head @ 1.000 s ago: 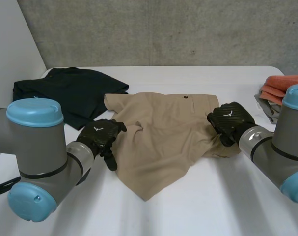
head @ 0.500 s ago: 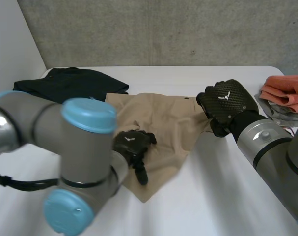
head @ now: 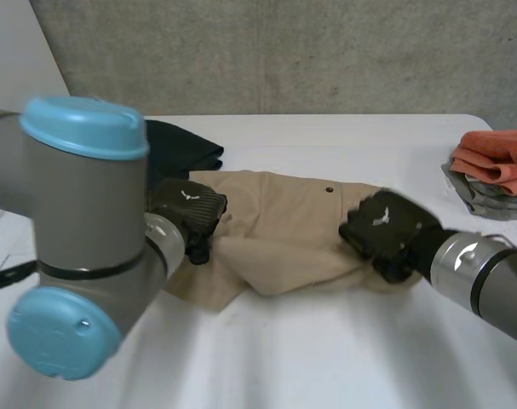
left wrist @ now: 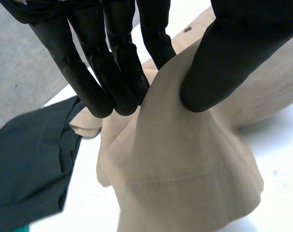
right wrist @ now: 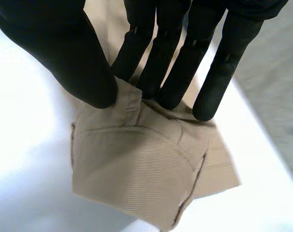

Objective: Fold the laundry.

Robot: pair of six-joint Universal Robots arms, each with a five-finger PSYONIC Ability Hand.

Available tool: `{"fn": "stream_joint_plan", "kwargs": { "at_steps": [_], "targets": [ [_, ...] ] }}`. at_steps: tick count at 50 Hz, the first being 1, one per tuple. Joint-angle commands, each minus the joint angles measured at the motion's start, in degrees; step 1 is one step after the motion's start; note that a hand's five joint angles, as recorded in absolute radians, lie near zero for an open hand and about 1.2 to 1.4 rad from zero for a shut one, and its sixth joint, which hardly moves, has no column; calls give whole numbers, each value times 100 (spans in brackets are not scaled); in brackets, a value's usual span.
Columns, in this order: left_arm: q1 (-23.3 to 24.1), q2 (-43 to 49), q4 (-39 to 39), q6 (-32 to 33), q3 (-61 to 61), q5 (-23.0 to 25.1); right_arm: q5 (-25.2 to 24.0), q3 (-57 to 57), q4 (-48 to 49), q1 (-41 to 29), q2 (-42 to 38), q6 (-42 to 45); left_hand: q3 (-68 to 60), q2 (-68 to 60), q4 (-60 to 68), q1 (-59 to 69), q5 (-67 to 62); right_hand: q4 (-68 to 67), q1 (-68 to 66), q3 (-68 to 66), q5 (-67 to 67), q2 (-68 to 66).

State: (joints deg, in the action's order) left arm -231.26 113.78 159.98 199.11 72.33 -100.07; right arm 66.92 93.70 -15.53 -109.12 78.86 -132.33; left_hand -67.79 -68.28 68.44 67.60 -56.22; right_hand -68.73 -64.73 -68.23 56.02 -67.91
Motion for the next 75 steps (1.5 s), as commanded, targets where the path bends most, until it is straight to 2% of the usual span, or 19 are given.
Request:
{"fn": "stream_joint_plan", "kwargs": {
  "at_steps": [1, 2, 3, 10, 15, 20, 27, 30, 34, 37, 39, 40, 43, 47, 51, 57, 62, 67, 75],
  "targets": [
    [-226, 443, 7, 656, -95, 181, 13, 8, -495, -75, -459, 595, -1221, -1172, 1156, 1240, -1378, 2480, 2080, 2430, -2209, 2398],
    [-235, 574, -2, 630, -174, 164, 153, 8, -364, -83, -451, 333, -1221, -1172, 1156, 1240, -1378, 4856, 4456, 4807, -4585, 4774],
    [-235, 628, -2, 603, -227, 155, 241, -1, -276, -92, -433, 139, -1221, -1172, 1156, 1240, -1378, 5297, 4896, 5247, -5025, 5214],
    [-208, 839, 33, 533, -543, 32, 900, -62, 112, 30, 373, -2187, -1221, -1172, 1156, 1240, -1378, 5368, 4968, 5318, -5097, 5286],
    [-244, 813, 24, 506, -667, -39, 989, -71, -239, 250, 938, -3211, -1221, -1172, 1156, 1240, -1378, 5452, 5052, 5402, -5181, 5370],
    [-279, 734, 7, 497, -632, -4, 1209, -63, -722, 540, 895, -3317, -1221, -1172, 1156, 1240, -1378, 5453, 5052, 5403, -5181, 5370],
    [-279, 654, 24, 427, -491, -3, 1727, 227, -793, 216, 420, -3080, -1221, -1172, 1156, 1240, -1378, 5335, 4935, 5285, -5063, 5252],
    [-288, 672, 33, 357, -448, -3, 2026, 438, -680, 31, 183, -3123, -1221, -1172, 1156, 1240, -1378, 5335, 4935, 5285, -5063, 5252],
    [-296, 707, 33, 260, -430, 23, 2333, 693, 48, -180, -124, -3290, -1221, -1172, 1156, 1240, -1378, 4781, 4381, 4732, -4510, 4699],
    [-323, 664, -2, 164, -412, 93, 2562, 781, 813, -294, -459, -3370, -1221, -1172, 1156, 1240, -1378, 2651, 2251, 2601, -2380, 2568],
    [-349, 611, -11, 128, -412, 146, 2650, 755, 1113, -338, -599, -3335, -1221, -1172, 1156, 1240, -1378, -405, -805, -455, 676, -488],
    [-349, 567, -20, 111, -412, 163, 2659, 738, 1123, -338, -609, -3326, -1221, -1172, 1156, 1240, -1378, -1101, -1501, -1151, 1372, -1183],
    [-358, 251, -116, 111, -430, 260, 2572, 492, 983, -373, -469, -3238, -1221, -1172, 1156, 1240, -1378, -1127, -1527, -1177, 1398, -1209],
    [-358, -669, -432, 207, -718, 269, 2195, -288, 562, -365, 600, -2888, -1221, -1172, 1156, 1240, -1378, -1127, -1527, -1177, 1398, -1209],
    [-349, -1603, -670, 313, -1307, 243, 1808, -1350, 44, -304, 1244, -2658, -1221, -1172, 1156, 1240, -1378, -1127, -1527, -1177, 1398, -1209],
    [-480, -2447, -714, 532, -2702, 278, 1570, -3494, -950, 109, 1317, -3139, -1221, -1172, 1156, 1240, -1378, -1127, -1527, -1177, 1398, -1209],
    [-814, -2282, -635, 638, -4030, 357, 1499, -4955, -1075, 417, 948, -3798, -1221, -1172, 1156, 1240, -1378, -1127, -1527, -1177, 1398, -1209],
    [-1104, -1589, -293, 586, -4849, 602, 1604, -5642, -935, 392, 465, -4169, -1221, -1172, 1156, 1240, -1378, -1127, -1527, -1177, 1398, -1209],
    [-1509, -305, 463, 243, -4649, 1270, 1991, -5284, -477, -101, -256, -4108, -1221, -1172, 1156, 1240, -1378, -1127, -1527, -1177, 1398, -1209]
  ]
}}
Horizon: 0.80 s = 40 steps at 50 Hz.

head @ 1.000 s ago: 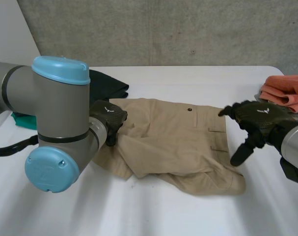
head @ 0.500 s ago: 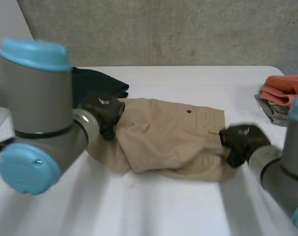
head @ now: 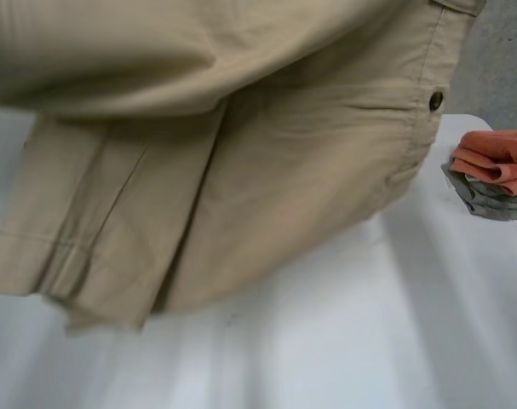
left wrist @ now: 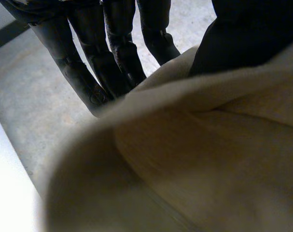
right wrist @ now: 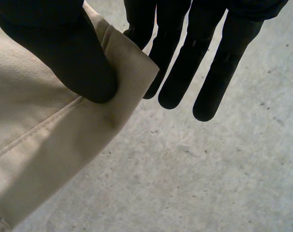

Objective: Fold the laundry.

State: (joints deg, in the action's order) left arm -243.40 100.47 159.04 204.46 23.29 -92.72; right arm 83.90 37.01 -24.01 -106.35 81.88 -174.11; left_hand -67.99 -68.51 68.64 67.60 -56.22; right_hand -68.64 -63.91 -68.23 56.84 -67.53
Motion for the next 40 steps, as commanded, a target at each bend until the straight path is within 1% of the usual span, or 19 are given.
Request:
{"fn": "stream_joint_plan", "kwargs": {
  "at_steps": [1, 4, 7, 11, 14, 16, 19, 24, 25, 26, 27, 29, 31, 32, 34, 35, 37, 38, 40],
  "targets": [
    [-348, 1297, 645, -406, 455, 666, 311, 516, 397, -421, -620, 87, -1201, -1149, 1136, 1240, -1378, -1136, -1609, -1177, 1316, -1247],
    [-436, 1781, 891, -555, 720, 807, 373, 1131, 634, -492, -927, 219, -1201, -1149, 1136, 1240, -1378, -1136, -1609, -1177, 1316, -1247],
    [-515, 2440, 1357, -696, 957, 939, 496, 1659, 1222, -536, -1331, 395, -1201, -1149, 1136, 1240, -1378, -1136, -1609, -1177, 1316, -1247],
    [-621, 3493, 2129, -881, 1011, 1193, 829, 2195, 2406, -615, -2024, 684, -1201, -1149, 1136, 1240, -1378, -1136, -1609, -1177, 1316, -1247],
    [-682, 4005, 2421, -960, 853, 1308, 970, 2354, 3049, -712, -2386, 860, -1201, -1149, 1136, 1240, -1378, -1136, -1609, -1177, 1316, -1247],
    [-726, 4532, 2623, -978, 590, 1388, 1050, 2398, 3717, -738, -2755, 1001, -1201, -1149, 1136, 1240, -1378, -1136, -1609, -1177, 1316, -1247],
    [-744, 5104, 2659, -952, 142, 1326, 1024, 2381, 4657, -773, -3343, 1072, -1201, -1149, 1136, 1240, -1378, -1136, -1609, -1177, 1316, -1247],
    [-823, 5694, 2606, -881, -790, 1028, 997, 1916, 5599, -791, -4082, 1089, -1201, -1149, 1136, 1240, -1378, -1067, -1540, -1108, 1247, -1178],
    [-840, 5729, 2598, -881, -913, 967, 997, 1767, 5679, -782, -4187, 1081, -1136, -1085, 1071, 1175, -1313, 566, 93, 525, -385, 454],
    [-875, 5764, 2554, -890, -1088, 870, 1023, 1461, 5645, -782, -4397, 1089, 1130, 1181, -1194, -1090, 952, 4496, 4022, 4454, -4315, 4384],
    [-893, 5764, 2519, -890, -1151, 808, 1023, 1293, 5557, -782, -4486, 1089, 2651, 2702, -2716, -2612, 2474, 5864, 5391, 5823, -5684, 5753],
    [-893, 5721, 2413, -908, -1222, 729, 1015, 941, 5259, -773, -4636, 1098, 5644, 5696, -5709, -5605, 5467, 5864, 5391, 5823, -5684, 5753],
    [-858, 5572, 2238, -881, -1204, 624, 1076, 457, 4574, -738, -4751, 1116, 5799, 5851, -5864, -5760, 5622, 5864, 5391, 5823, -5684, 5753],
    [-823, 5406, 2124, -873, -1117, 545, 1155, 204, 3980, -677, -4742, 1124, 5799, 5851, -5864, -5760, 5622, 5864, 5391, 5823, -5684, 5753],
    [-814, 5168, 1948, -838, -933, 448, 1190, 26, 3345, -659, -4672, 1142, 5799, 5851, -5864, -5760, 5622, 5864, 5391, 5823, -5684, 5753],
    [-771, 4827, 1721, -750, -662, 317, 1234, -27, 2724, -616, -4498, 1125, 5799, 5851, -5864, -5760, 5622, 5864, 5391, 5823, -5684, 5753],
    [-744, 4422, 1561, -645, -345, 219, 1199, 7, 2123, -589, -4251, 1142, 5799, 5851, -5864, -5760, 5622, 5864, 5391, 5823, -5684, 5753],
    [-683, 3993, 1360, -540, 136, 106, 1104, 103, 1554, -571, -3963, 1212, 5799, 5851, -5864, -5760, 5622, 5864, 5391, 5823, -5684, 5753],
    [-612, 3561, 1183, -425, 717, -18, 954, 288, 963, -554, -3698, 1361, 5799, 5851, -5864, -5760, 5622, 5864, 5391, 5823, -5684, 5753]
  ]
}}
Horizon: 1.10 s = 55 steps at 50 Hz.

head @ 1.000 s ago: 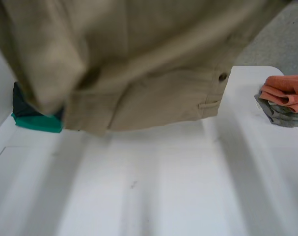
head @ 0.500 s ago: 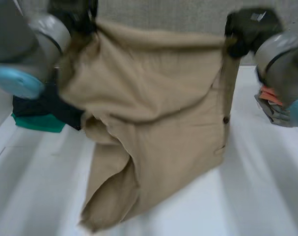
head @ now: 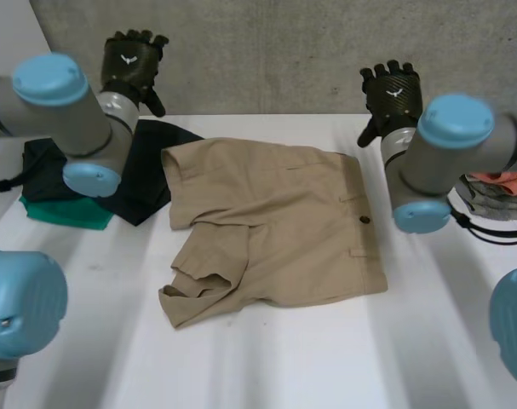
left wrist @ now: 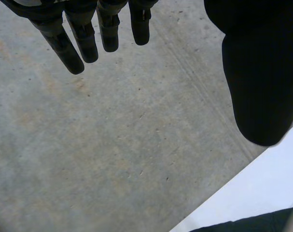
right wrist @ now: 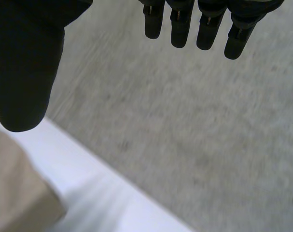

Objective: Fold the laundry.

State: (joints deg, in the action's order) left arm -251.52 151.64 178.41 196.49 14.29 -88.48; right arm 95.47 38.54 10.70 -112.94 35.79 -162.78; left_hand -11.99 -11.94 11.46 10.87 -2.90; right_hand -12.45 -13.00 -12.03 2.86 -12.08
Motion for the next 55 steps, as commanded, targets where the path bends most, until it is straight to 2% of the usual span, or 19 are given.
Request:
{"fn": "stream_joint_plan", "kwargs": {
  "at_steps": [1, 5, 7, 9, 11, 12, 14, 18, 21, 25, 29, 33, 37, 43, 49, 55],
  "targets": [
    [270, -2011, -868, 468, 2264, -520, -334, 414, -2947, 132, 1181, 378, 199, 194, -146, -87, 290, 245, 300, 203, -286, 208],
    [524, -3127, -1019, 662, 3917, -487, -624, 1467, -3862, 202, 1928, 948, 199, 194, -146, -87, 290, 245, 300, 203, -286, 208],
    [701, -3718, -1063, 724, 4861, -223, -792, 2207, -4015, 246, 2317, 1239, -606, -611, 659, 719, -516, 245, 300, 203, -286, 208],
    [841, -4061, -1107, 759, 5441, 49, -941, 2709, -3980, 273, 2554, 1441, -1667, -1672, 1720, 1780, -1577, -123, -68, -165, 81, -159],
    [1139, -4588, -1168, 803, 6450, 680, -1240, 3465, -3839, 334, 2844, 1714, -3263, -3269, 3316, 3376, -3173, -713, -658, -755, 671, -749],
    [1210, -4695, -1177, 821, 6672, 822, -1493, 3919, -3700, 387, 3002, 1880, -3620, -3625, 3673, 3732, -3529, -1297, -1242, -1339, 1256, -1334],
    [1420, -4897, -1230, 856, 7207, 1190, -1827, 4553, -3480, 448, 3196, 2039, -4092, -4098, 4145, 4205, -4002, -1921, -1866, -1963, 1880, -1958],
    [1764, -4960, -1370, 821, 7711, 1465, -2242, 5443, -2917, 475, 3399, 2181, -4397, -4403, 4450, 4510, -4307, -2631, -2576, -2673, 2590, -2668],
    [1923, -4872, -1476, 777, 7861, 1378, -2339, 5962, -2267, 466, 3478, 2181, -4196, -4201, 4249, 4309, -4105, -2666, -2611, -2708, 2624, -2702],
    [1844, -4346, -1520, 707, 7852, 1062, -2366, 6323, -1582, 440, 3434, 2120, -3457, -3462, 3510, 3569, -3366, -2582, -2527, -2624, 2540, -2618],
    [1484, -3818, -1459, 698, 7598, 448, -2348, 6525, -853, 396, 3259, 1900, -2382, -2388, 2435, 2495, -2292, -2231, -2176, -2273, 2190, -2268],
    [1221, -3729, -1170, 654, 7457, 43, -2313, 6648, -203, 370, 3110, 1698, -1993, -1998, 2046, 2105, -1902, -1827, -1772, -1869, 1786, -1864],
    [1010, -3747, -853, 654, 7544, -134, -2217, 6745, 421, 326, 3013, 1610, -1220, -1226, 1273, 1333, -1130, -1639, -1584, -1681, 1598, -1676],
    [798, -3685, -694, 802, 7720, -152, -1962, 6798, 1108, 141, 2881, 1671, -1068, -1073, 1121, 1180, -977, -1773, -1718, -1815, 1732, -1810],
    [719, -3668, -492, 1189, 7825, -170, -1742, 6772, 1434, 44, 2775, 1706, -1000, -1005, 1053, 1112, -909, -2648, -2593, -2690, 2606, -2684],
    [596, -3895, -228, 1243, 7922, -47, -1514, 6623, 1645, -105, 2644, 1636, -982, -987, 1035, 1094, -891, -3002, -2947, -3044, 2960, -3038]
  ]
}}
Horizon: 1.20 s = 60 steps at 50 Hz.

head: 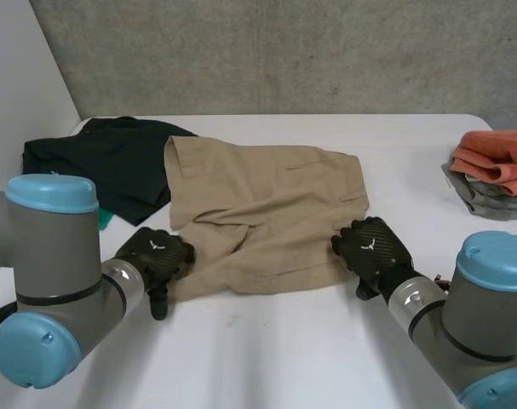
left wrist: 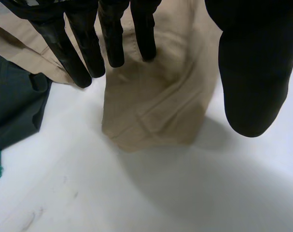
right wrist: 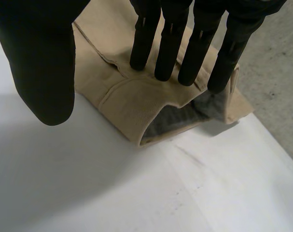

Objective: Fold the laundry.

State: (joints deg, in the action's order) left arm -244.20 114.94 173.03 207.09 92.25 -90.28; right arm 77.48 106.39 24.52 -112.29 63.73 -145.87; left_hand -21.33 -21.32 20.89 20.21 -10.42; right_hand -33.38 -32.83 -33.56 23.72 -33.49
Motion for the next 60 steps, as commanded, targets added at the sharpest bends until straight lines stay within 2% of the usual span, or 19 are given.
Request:
{"fn": "stream_joint_plan", "kwargs": {
  "at_steps": [1, 7, 10, 12, 16, 18, 19, 21, 22, 23, 27, 32, 36, 39, 42, 50, 56, 60],
  "targets": [
    [-145, -279, 328, 174, 135, 160, 320, -206, 255, -179, -176, -82, -66, -66, 110, 178, -156, -909, -963, -891, 874, -898],
    [-110, -481, 398, 77, 188, 222, 592, -496, 106, -284, -396, -302, 34, 34, 10, 78, -57, -942, -997, -924, 908, -931],
    [-101, -367, 407, 129, 162, 178, 698, -584, -113, -294, -449, -320, 102, 102, -58, 10, 12, -2553, -2608, -2535, 2518, -2542],
    [-119, -174, 424, 235, 136, 125, 742, -628, -219, -267, -423, -355, 102, 102, -58, 10, 12, -4333, -4388, -4315, 4299, -4322],
    [-154, 160, 521, 647, 65, 37, 707, -664, -403, -188, -291, -364, -317, -317, 361, 429, -408, -4662, -4717, -4644, 4628, -4651],
    [-145, 239, 574, 823, 48, 28, 690, -646, -544, -136, -177, -381, -1037, -1037, 1081, 1149, -1128, -4662, -4717, -4644, 4628, -4651],
    [-128, 283, 617, 954, 39, 28, 620, -646, -736, -92, -37, -416, -2207, -2208, 2251, 2319, -2298, -4662, -4717, -4644, 4628, -4651],
    [-84, 310, 644, 1069, 30, 37, 514, -655, -1026, -48, 104, -443, -3240, -3240, 3284, 3352, -3331, -4662, -4717, -4644, 4628, -4651],
    [-32, 327, 653, 1157, 30, 20, 374, -672, -1376, 14, 244, -460, -4844, -4844, 4888, 4956, -4934, -4662, -4717, -4644, 4628, -4651],
    [-5, 319, 644, 1184, 30, 20, 295, -681, -1571, 49, 315, -452, -5857, -5857, 5901, 5969, -5948, -4662, -4717, -4644, 4628, -4651],
    [66, 222, 487, 1281, 82, -24, 5, -857, -2660, 216, 684, -268, -5867, -5868, 5911, 5979, -5958, -4662, -4717, -4644, 4628, -4651],
    [136, -313, -338, 1255, 302, -217, -66, -1164, -4259, 392, 861, 575, -5867, -5868, 5911, 5979, -5958, -4662, -4717, -4644, 4628, -4651],
    [416, -937, -1716, 1185, 504, -638, 12, -1305, -6023, 576, 896, 1873, -5867, -5868, 5911, 5979, -5958, -4662, -4717, -4644, 4628, -4651],
    [662, -1052, -2290, 1088, 522, -771, -5, -1340, -6660, 656, 896, 2377, -5867, -5868, 5911, 5979, -5958, -4662, -4717, -4644, 4628, -4651],
    [891, -1061, -2617, 895, 426, -798, 13, -1419, -6583, 621, 905, 2388, -5867, -5868, 5911, 5979, -5958, -4662, -4717, -4644, 4628, -4651],
    [672, -1000, -1932, 604, -1075, -807, 136, -2490, -5652, 515, 1080, 1325, -5867, -5868, 5911, 5979, -5958, -4662, -4717, -4644, 4628, -4651],
    [373, -965, -939, 464, -3105, -543, 346, -3940, -4203, 471, 1133, -124, -5867, -5868, 5911, 5979, -5958, -4662, -4717, -4644, 4628, -4651],
    [312, -912, -280, 51, -4248, -332, 750, -4705, -2806, 471, 1159, -925, -5867, -5868, 5911, 5979, -5958, -4662, -4717, -4644, 4628, -4651]
  ]
}}
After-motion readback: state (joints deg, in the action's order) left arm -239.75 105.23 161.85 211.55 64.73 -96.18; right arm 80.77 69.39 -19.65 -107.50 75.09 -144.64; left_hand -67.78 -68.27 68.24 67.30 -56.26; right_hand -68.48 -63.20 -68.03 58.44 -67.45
